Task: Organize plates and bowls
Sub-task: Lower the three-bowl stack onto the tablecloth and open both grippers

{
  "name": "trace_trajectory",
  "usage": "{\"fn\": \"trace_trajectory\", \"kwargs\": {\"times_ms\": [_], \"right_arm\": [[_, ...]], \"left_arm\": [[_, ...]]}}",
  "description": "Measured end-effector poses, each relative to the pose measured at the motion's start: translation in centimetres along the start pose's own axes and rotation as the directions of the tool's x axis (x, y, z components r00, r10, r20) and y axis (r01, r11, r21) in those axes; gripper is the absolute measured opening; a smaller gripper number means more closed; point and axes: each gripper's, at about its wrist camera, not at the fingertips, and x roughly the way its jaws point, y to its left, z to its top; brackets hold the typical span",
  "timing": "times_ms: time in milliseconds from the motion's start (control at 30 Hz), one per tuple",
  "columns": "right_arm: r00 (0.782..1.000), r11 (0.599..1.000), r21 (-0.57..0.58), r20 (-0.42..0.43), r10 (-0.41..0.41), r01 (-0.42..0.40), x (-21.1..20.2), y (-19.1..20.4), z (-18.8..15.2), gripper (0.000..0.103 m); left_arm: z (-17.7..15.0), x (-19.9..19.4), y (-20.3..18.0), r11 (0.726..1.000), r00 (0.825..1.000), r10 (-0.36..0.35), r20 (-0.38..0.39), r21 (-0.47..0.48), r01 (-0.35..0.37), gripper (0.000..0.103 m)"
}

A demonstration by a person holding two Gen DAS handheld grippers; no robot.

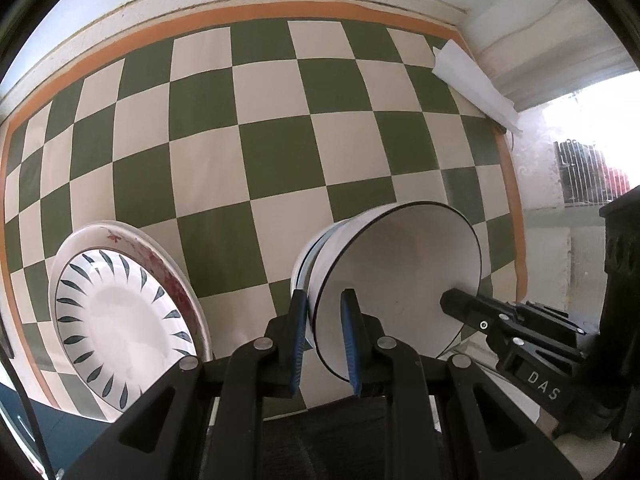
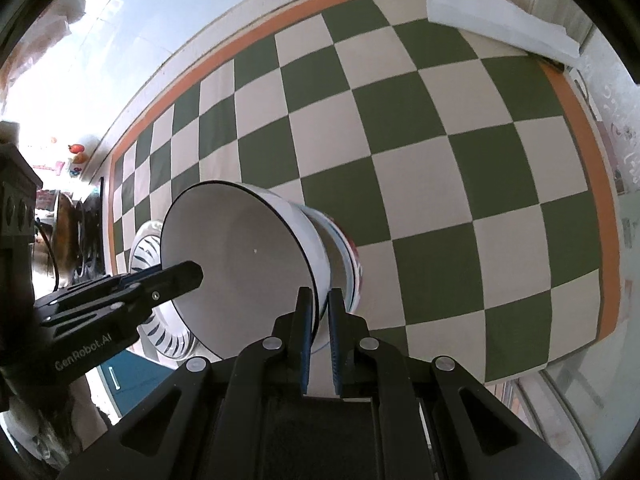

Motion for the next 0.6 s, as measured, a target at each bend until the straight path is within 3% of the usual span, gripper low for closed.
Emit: {"fn": "trace_trajectory", "kwargs": {"times_ms": [600], "right_arm": [[0.998, 1.0, -0.004, -0.054, -0.027, 0.027, 2.0, -0.2, 0.6, 0.01]], "left_arm": [[0.2, 2.7, 0.1, 1.0, 0.998, 0.018, -0.053, -0.012, -0.019, 0.015]]}}
